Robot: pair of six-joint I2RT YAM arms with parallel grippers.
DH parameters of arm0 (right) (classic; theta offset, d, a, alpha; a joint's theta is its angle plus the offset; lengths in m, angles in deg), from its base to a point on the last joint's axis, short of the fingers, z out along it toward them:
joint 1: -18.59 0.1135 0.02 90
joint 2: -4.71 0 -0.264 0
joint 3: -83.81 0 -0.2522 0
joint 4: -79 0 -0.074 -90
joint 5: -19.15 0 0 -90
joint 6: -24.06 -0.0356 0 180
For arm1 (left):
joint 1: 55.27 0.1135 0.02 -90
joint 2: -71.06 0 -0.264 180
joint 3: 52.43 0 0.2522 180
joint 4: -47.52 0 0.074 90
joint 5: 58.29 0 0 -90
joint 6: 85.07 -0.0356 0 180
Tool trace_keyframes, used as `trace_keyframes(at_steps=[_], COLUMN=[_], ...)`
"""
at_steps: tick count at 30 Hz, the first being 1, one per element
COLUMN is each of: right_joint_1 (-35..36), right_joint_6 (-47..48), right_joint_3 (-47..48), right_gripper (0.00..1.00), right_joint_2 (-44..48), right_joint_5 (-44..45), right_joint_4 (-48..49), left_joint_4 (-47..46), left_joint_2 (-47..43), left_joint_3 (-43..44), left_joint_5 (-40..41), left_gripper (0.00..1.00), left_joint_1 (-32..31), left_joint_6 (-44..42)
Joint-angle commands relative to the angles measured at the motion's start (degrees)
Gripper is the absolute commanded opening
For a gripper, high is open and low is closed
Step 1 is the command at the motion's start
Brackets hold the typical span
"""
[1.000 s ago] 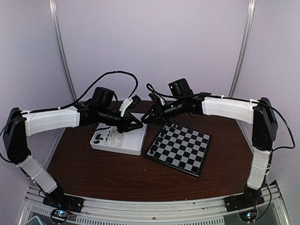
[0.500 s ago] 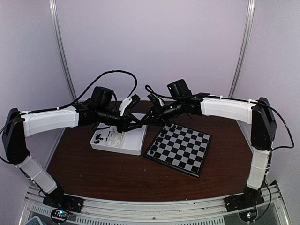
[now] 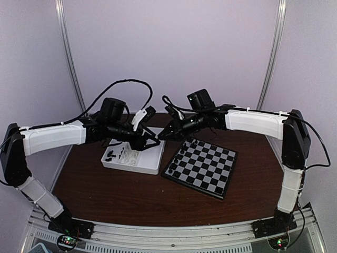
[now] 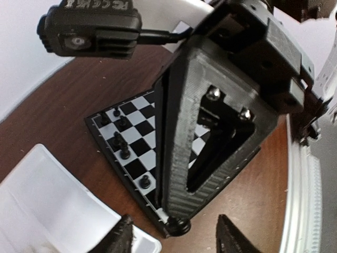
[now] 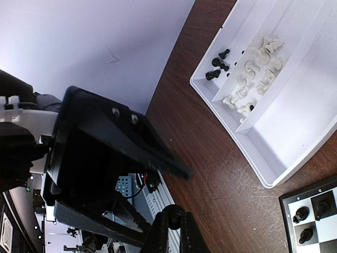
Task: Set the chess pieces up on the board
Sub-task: Place the chess piece on the chessboard.
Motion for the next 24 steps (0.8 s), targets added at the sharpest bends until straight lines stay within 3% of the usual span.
trace_keyframes(at_steps=[1,4,10,13,17,24], right_joint_1=[-0.3,-1.0,-0.7,0.0,0.7,3.7], right_joint_6=[6.4,12.8,24.1,28.1,30.7,31.7], right_joint_3=[1.1,1.2,-1.6,-7.0,-12.7,-20.6], right_gripper=[0.00,0.00,0.00,0.01,0.01,0.01], right_joint_2=[1.8,3.2,6.4,9.6,11.3,10.6], right_joint_5=[5.1,10.7,26.7,34.6,38.6,40.4], right_joint_4=[-5.8,-11.5,-20.3,-18.7,-15.3,-5.2], left_joint_4=[-4.2,-6.1,-5.3,-2.8,2.7,4.7], left_joint_2=[-3.5,-5.1,-6.5,-7.1,-7.7,-9.4], left_joint_3=[-2.6,-5.6,-7.4,-7.4,-6.4,-7.4], left_joint_5=[8.3,13.5,22.7,29.6,42.2,45.7], left_gripper=[0.65,0.72,0.75,0.76,0.77,0.80], left_joint_1=[-0.2,-0.1,1.0,2.5,4.2,6.5], left_joint_6=[2.0,4.6,8.4,11.5,15.3,18.6])
